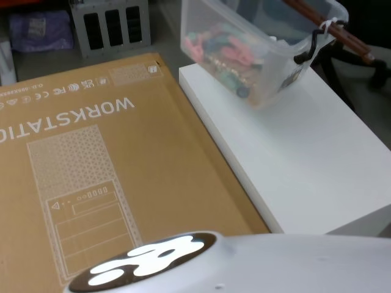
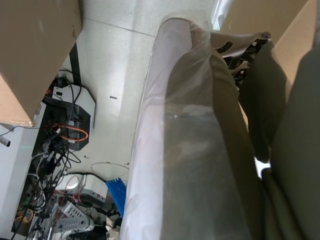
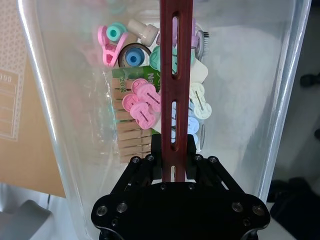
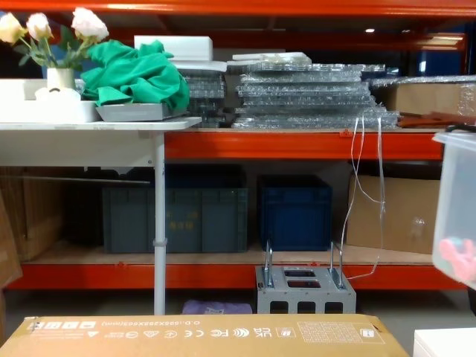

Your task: Use one hand to grasp the basket and place it at the designated location.

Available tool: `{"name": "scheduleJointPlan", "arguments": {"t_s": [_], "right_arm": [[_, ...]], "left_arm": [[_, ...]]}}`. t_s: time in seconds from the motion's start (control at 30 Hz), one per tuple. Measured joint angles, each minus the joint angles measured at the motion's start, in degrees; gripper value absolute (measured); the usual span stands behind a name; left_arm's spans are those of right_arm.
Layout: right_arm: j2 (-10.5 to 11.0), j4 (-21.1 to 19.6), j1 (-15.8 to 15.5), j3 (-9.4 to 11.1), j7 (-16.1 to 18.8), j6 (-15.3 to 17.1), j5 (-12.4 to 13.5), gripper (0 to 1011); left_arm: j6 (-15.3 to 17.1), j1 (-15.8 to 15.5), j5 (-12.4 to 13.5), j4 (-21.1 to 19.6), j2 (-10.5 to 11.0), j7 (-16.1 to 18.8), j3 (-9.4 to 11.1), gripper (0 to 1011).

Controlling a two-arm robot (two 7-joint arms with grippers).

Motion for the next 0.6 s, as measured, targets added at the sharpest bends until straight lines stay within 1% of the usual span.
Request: {"name": "scheduleJointPlan", "arguments": {"t_s": [0.07,0.1,0.13,0.3,0.6], "right_arm": [[-0.15,2.12,0.15,0.28,0.32,0.94,-0.25,235],[-0.15,2.12,0.15,0.28,0.32,0.94,-0.25,235],[-0.14,3.13,0.2,0.45,0.52,1.49,-0.57,235],[-1.02,6.95,0.25,0.77,1.52,3.23,-1.06,235],[-1.2,10.5,-0.46,1.5,2.55,5.73,-1.88,235]], "left_arm": [[0.0,0.0,0.0,0.0,0.0,0.0,0.0,0],[0.0,0.0,0.0,0.0,0.0,0.0,0.0,0],[0.0,0.0,0.0,0.01,0.0,0.0,0.0,0],[0.0,0.0,0.0,0.0,0.0,0.0,0.0,0],[0.0,0.0,0.0,0.0,0.0,0.0,0.0,0]]}}
